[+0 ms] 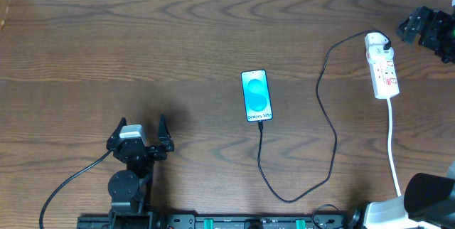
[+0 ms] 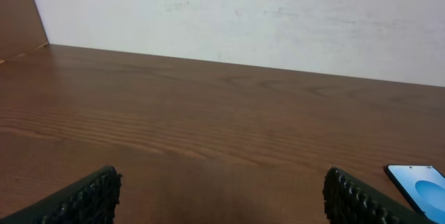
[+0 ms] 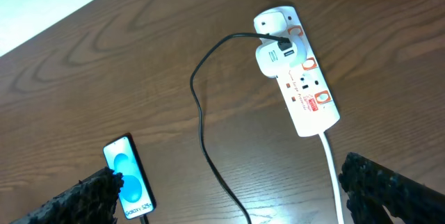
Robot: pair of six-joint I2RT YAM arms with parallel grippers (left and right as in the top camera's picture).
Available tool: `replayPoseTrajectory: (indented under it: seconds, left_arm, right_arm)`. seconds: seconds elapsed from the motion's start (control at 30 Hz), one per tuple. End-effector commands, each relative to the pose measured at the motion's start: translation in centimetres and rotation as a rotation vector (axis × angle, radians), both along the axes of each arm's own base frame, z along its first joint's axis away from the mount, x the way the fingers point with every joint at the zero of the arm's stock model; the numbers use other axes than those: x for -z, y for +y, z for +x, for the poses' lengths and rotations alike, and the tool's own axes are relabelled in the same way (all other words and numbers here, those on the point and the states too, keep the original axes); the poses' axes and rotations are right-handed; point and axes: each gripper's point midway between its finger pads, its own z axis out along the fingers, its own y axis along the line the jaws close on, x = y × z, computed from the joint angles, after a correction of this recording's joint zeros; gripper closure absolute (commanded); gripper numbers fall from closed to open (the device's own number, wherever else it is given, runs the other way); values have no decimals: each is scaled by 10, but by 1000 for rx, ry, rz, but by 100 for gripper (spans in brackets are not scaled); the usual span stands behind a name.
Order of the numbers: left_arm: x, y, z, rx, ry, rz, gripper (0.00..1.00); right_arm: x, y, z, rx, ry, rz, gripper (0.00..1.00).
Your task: Plug charger to phone and switch on socket
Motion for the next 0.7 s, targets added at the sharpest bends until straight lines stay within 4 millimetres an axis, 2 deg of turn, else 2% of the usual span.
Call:
replayPoseTrajectory:
  seconds: [0.0, 0.3, 0.5, 0.67]
  left_arm:
    - [18, 2, -1, -6, 51, 7, 7]
    - [18, 2, -1, -6, 51, 7, 7]
    - [18, 2, -1, -6, 51, 7, 7]
    - [18, 2, -1, -6, 51, 7, 7]
  right_arm:
    - [-4, 0, -1, 2, -6, -10, 1]
    - [8, -13, -6, 45, 44, -85, 1]
    - [15, 8, 6, -11, -18, -103, 1]
    - [31, 28, 13, -61, -108, -127, 1]
